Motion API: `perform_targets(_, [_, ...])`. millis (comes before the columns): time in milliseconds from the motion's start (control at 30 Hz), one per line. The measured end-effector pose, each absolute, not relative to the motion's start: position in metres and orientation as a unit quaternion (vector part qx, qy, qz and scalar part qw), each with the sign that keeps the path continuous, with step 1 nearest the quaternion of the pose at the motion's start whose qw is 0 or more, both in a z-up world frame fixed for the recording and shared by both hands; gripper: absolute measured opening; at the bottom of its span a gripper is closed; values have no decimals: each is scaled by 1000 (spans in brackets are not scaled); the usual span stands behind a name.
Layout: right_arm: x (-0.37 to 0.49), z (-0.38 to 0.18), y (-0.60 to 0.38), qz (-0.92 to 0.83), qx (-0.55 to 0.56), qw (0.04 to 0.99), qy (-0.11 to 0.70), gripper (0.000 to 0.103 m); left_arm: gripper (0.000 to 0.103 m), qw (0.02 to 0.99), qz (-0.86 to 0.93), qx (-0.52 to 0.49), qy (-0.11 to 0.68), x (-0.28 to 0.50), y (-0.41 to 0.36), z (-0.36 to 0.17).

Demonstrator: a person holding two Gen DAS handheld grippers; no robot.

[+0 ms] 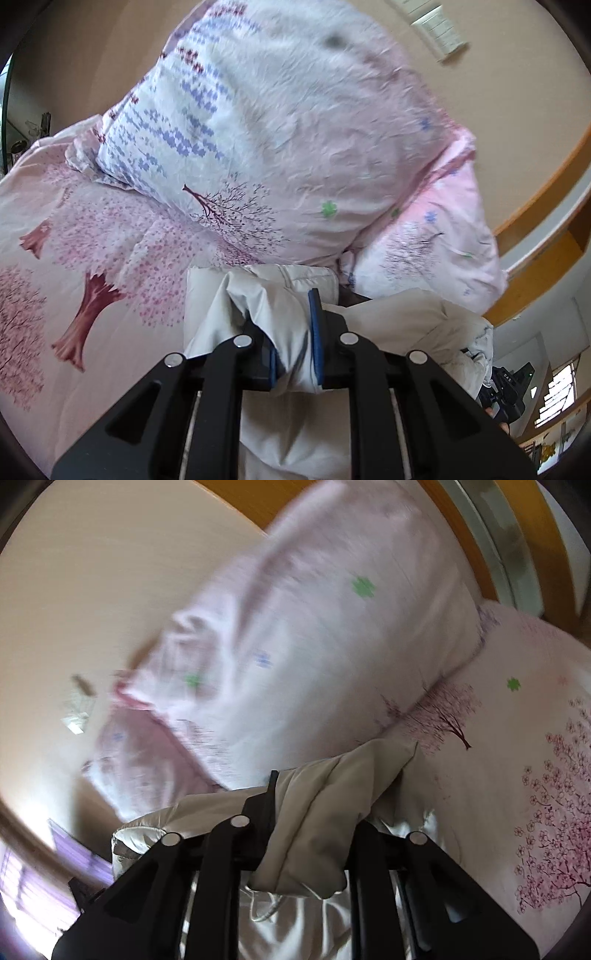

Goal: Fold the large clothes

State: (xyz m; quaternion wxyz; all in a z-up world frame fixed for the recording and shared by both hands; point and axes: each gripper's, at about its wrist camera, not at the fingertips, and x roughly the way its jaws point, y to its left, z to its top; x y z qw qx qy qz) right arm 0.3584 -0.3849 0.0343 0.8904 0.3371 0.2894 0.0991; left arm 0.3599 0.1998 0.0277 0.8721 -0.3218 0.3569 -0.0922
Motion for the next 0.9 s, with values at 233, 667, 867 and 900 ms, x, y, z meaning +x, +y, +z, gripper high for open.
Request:
perform_targets(233, [418, -1, -387, 39, 368, 845, 385, 21, 20, 851, -67, -339, 396, 407, 195, 1])
perform_targets(667, [436, 8, -418, 50, 454, 809, 371, 73, 57, 790, -80, -419, 440, 437, 204, -21])
perform_targets(867, [385, 52, -383, 20, 282, 910, 305, 67, 83, 815, -82, -417, 395, 419, 213, 2])
perform_targets(900, [375, 58, -358, 36, 221, 926, 304, 62, 83, 824, -82, -403, 390, 414, 211, 8])
